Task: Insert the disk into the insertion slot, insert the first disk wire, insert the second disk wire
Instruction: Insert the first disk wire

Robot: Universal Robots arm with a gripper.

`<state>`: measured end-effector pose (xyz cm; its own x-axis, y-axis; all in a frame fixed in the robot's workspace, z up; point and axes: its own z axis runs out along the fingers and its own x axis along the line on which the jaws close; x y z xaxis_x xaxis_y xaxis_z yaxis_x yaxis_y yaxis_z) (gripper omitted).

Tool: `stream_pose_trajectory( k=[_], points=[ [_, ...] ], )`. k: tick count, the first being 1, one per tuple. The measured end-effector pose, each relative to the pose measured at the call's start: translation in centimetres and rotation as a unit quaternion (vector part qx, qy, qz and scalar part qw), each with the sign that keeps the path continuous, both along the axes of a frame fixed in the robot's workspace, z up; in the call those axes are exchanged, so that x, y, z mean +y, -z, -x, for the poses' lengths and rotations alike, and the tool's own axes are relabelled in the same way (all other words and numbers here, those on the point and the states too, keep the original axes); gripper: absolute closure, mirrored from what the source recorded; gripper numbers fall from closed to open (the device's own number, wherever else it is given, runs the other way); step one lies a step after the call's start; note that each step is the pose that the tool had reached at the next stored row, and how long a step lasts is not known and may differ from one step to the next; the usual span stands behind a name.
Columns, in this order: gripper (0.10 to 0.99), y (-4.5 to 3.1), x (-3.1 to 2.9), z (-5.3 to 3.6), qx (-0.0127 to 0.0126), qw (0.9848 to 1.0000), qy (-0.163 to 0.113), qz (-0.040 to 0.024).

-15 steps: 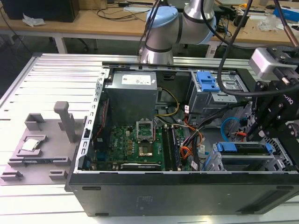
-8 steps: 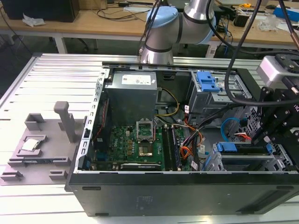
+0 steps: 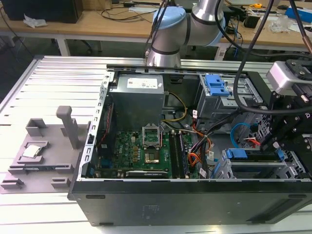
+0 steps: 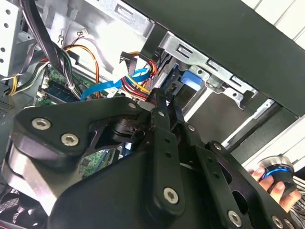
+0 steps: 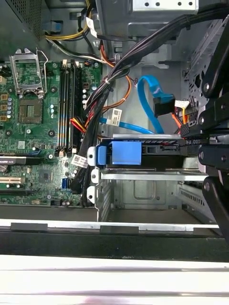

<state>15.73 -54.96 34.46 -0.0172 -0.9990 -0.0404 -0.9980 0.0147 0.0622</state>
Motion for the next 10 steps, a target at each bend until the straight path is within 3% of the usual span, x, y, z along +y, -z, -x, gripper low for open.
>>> stream_pose_trajectory(
  k=[10],
  points=[
    [0.906, 0.48, -0.15, 0.05, 0.0000, 1.0000, 0.000, -0.0002]
  ],
)
